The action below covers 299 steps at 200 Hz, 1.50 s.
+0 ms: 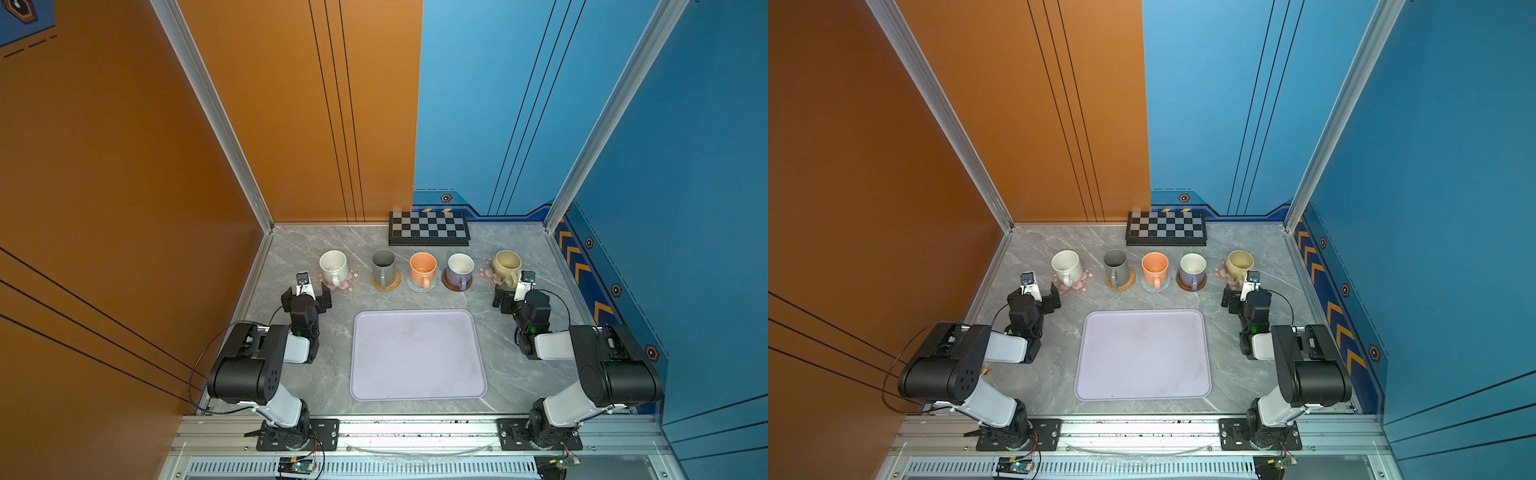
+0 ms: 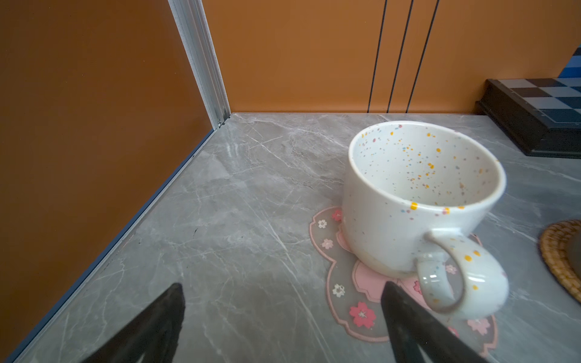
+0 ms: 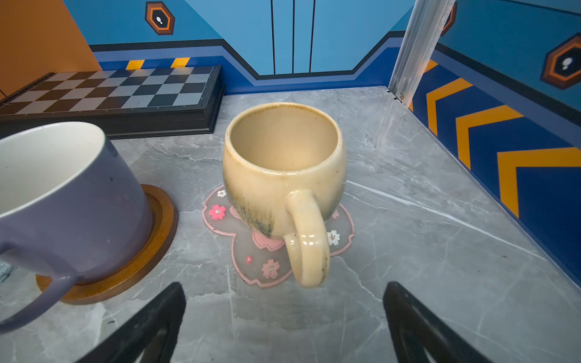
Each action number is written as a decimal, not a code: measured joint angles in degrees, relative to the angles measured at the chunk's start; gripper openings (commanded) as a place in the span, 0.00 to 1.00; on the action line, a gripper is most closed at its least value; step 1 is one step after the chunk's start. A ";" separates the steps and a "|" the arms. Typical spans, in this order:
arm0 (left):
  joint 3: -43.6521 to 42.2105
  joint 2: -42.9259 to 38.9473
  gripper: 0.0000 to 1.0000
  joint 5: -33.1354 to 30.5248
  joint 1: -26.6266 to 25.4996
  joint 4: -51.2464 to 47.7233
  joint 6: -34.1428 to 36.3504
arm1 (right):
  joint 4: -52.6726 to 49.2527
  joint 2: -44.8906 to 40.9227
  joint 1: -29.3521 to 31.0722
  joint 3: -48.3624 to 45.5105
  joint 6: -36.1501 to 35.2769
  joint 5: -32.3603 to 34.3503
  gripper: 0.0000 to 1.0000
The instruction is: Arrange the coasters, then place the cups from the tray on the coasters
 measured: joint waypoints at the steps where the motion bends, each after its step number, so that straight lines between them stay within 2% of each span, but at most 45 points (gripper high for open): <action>1: 0.00 0.00 0.98 0.00 0.00 -0.04 -0.04 | -0.02 0.00 0.00 0.00 0.00 0.02 1.00; 104: 0.24 0.00 0.98 0.33 -0.50 -4.26 -0.66 | -0.66 0.02 0.33 0.00 0.02 1.51 1.00; 299: 0.39 0.00 0.98 1.75 -1.22 -4.57 0.83 | -0.92 0.02 0.33 0.00 0.02 2.12 1.00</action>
